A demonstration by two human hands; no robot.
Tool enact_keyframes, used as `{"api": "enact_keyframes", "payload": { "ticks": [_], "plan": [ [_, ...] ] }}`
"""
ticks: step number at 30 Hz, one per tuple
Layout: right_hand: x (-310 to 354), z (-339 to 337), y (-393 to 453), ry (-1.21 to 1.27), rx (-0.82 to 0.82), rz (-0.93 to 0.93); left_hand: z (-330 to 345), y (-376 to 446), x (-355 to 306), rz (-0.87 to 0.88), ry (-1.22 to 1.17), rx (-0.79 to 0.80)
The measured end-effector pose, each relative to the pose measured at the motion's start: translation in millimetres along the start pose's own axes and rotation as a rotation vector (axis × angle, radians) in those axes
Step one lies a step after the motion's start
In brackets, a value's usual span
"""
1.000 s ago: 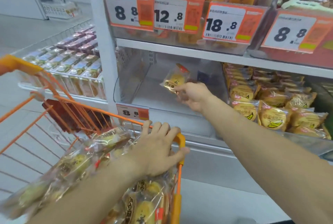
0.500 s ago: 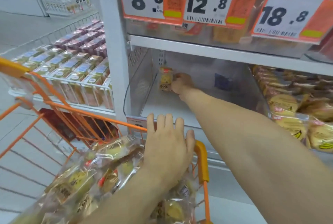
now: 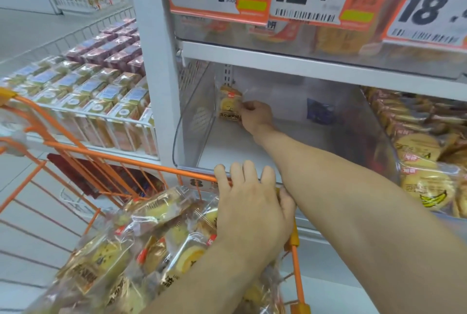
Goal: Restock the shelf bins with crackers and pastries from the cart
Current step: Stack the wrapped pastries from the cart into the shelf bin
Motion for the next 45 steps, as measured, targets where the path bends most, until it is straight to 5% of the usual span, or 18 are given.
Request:
{"api": "enact_keyframes", "payload": {
  "ticks": [5,16,21,24,29,34,36,45],
  "plan": [
    [7,-3,-6,-0.129,-0.027,-0.054,1,-2,0,-0.003,-0.015,-0.007],
    [27,-33,-31,-0.108,0.072,0.219,2,4,5,0.019,-0.057,0.127],
    [61,-79,-93,-0.097,0.289,0.077,-9,9,19,0.081,-0.239,0.331],
    [75,-100,-142,-0.092,0.335,-0.076,-35,4,35,0.148,-0.445,0.229],
    [66,-98,-224,0.006,0.434,-0.177,-65,-16,79,-0.011,-0.222,0.202],
    [26,-89,-256,-0.592,0.562,-0.568,-54,-36,117,-0.232,-0.097,0.402],
    [28,-87,-257,-0.634,0.541,-0.569,-45,-37,120,-0.215,-0.131,0.477],
    [31,-78,-258,-0.672,0.513,-0.535,-60,-28,133,-0.332,-0.297,0.252]
  ]
}}
Point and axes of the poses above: each hand's wrist, its own y-axis towards the middle knuckle, its own z-axis out of the palm, x = y × z, the point moved 2 cm from there along y, towards the middle knuckle, and after that the axes turned 9 degrees about y, right-handed, at the moved point
